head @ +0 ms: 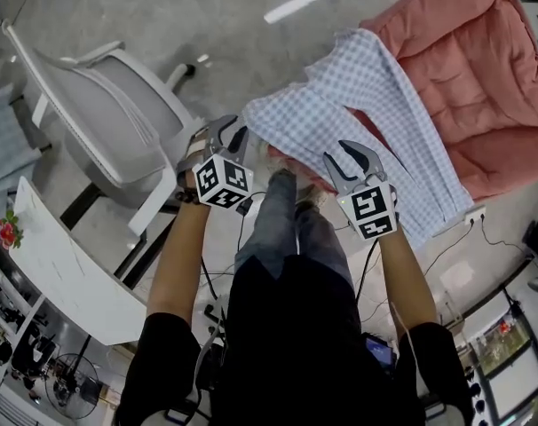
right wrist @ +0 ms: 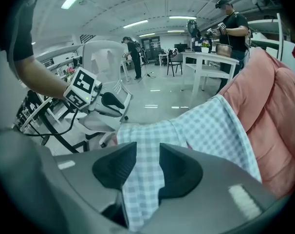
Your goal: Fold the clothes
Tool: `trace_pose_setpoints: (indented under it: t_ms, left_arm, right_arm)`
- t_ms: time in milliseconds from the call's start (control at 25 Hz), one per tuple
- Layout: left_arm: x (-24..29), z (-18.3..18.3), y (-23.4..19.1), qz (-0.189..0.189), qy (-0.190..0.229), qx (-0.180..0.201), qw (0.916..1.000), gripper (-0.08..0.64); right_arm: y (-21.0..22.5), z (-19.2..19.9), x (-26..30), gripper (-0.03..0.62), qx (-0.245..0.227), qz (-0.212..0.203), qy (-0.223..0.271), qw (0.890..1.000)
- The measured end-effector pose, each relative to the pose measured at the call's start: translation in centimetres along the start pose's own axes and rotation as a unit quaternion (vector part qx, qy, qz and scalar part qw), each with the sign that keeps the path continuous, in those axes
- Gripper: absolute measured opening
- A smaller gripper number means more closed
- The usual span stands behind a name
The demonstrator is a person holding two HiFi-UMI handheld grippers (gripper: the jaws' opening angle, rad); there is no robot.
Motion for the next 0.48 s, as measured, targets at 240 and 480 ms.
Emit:
trace_pose_setpoints:
  t_ms: [240, 480]
  left_arm:
    - [-1.4, 0.1, 0.5, 0.027, 0.011, -0.027, 0.9992, 0.155]
    - [-2.3, -0.9, 1.1, 0.033, 0.027, -0.026, 0.9988, 0.155]
  right_arm:
    - [-0.8, -1.5, 0.4, 0.152, -0.014, -0.009, 0.006, 1.0]
    - [-1.3, -1.2, 0.1, 0.152, -0.013, -0.003, 0.018, 1.0]
Point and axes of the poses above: the fingertips, and each gripper's own axes: x forward along the fingers, y to its right, z out of its underside, the point moved 9 cm from there along -x, backward along the fingers, and after that the axes turned 3 degrees about -y, right-handed, at the moved point
